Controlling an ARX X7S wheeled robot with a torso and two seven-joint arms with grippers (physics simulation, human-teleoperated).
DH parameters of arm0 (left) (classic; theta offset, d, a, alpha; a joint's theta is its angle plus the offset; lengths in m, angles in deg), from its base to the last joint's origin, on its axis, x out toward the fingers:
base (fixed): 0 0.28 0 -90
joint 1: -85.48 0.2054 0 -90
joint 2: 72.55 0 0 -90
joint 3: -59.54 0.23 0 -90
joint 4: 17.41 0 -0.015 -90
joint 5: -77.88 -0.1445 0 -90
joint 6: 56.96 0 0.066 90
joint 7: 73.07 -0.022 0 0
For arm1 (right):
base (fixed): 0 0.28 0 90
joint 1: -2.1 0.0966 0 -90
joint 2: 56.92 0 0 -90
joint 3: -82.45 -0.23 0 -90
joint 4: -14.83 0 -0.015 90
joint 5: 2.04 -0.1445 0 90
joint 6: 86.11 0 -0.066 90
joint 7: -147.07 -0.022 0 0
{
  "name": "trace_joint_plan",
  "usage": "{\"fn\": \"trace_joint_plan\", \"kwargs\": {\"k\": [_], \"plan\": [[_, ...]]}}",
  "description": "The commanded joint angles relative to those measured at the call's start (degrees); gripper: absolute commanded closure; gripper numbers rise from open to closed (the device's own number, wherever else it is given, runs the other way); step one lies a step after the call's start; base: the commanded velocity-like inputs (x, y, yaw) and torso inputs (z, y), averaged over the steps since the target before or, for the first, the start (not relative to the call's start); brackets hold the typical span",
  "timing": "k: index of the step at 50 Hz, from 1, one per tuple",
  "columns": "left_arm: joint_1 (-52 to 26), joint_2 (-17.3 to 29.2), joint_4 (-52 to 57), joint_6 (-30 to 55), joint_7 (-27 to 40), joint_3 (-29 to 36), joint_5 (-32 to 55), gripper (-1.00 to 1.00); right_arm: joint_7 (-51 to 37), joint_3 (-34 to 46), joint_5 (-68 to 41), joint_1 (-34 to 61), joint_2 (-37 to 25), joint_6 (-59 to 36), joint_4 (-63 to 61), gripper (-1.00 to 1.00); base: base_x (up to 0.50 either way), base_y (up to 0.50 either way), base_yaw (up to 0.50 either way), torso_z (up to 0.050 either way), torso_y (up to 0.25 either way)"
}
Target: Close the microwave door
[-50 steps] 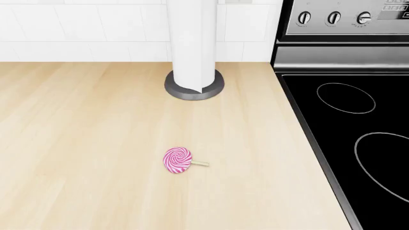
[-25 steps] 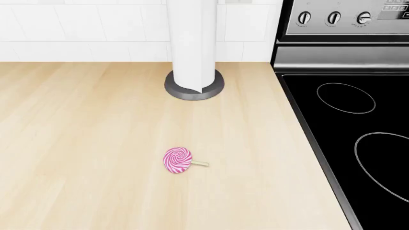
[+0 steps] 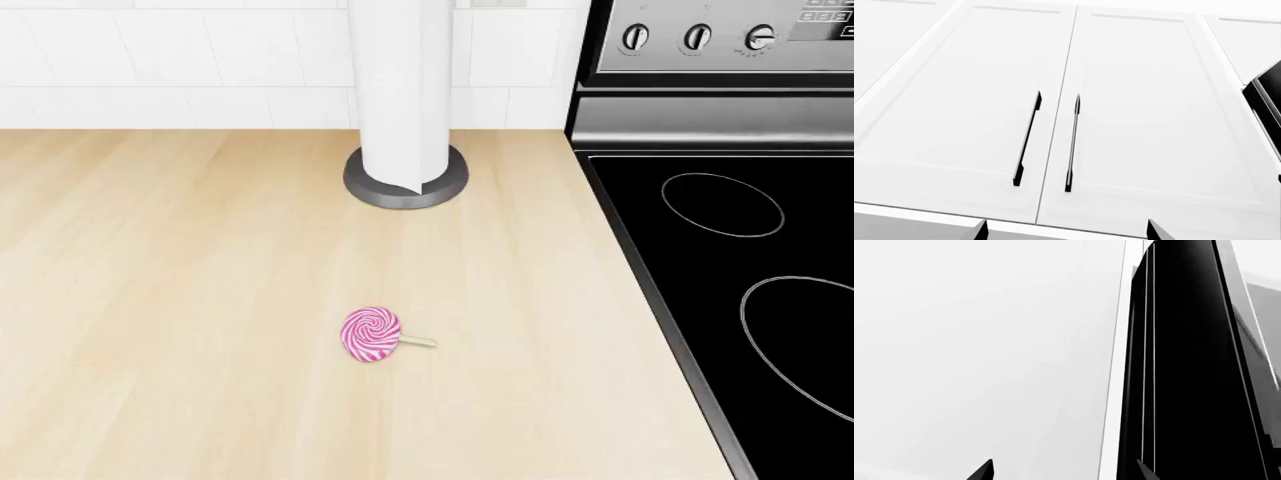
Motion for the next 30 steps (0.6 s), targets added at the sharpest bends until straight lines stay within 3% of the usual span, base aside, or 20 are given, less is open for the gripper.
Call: {"fn": "trace_joint_plan", "kwargs": {"k": [1, 30], "plan": [[0.1, -0.3, 0.0, 0.2, 0.0, -0.4, 0.2, -1.0, -0.8, -0.5, -0.2, -0.9, -1.4, -0.3, -0.5, -1.0, 0.0, 0.0, 0.0, 0.0, 0.0], [-3.3, -0.5, 0.0, 0.0, 0.0, 1.7, 1.9, -1.0, -2.1, -1.6, -0.1, -3.1, -3.1, -0.4, -1.4, -1.0, 0.0, 0.0, 0.0, 0.0, 0.0]]}}
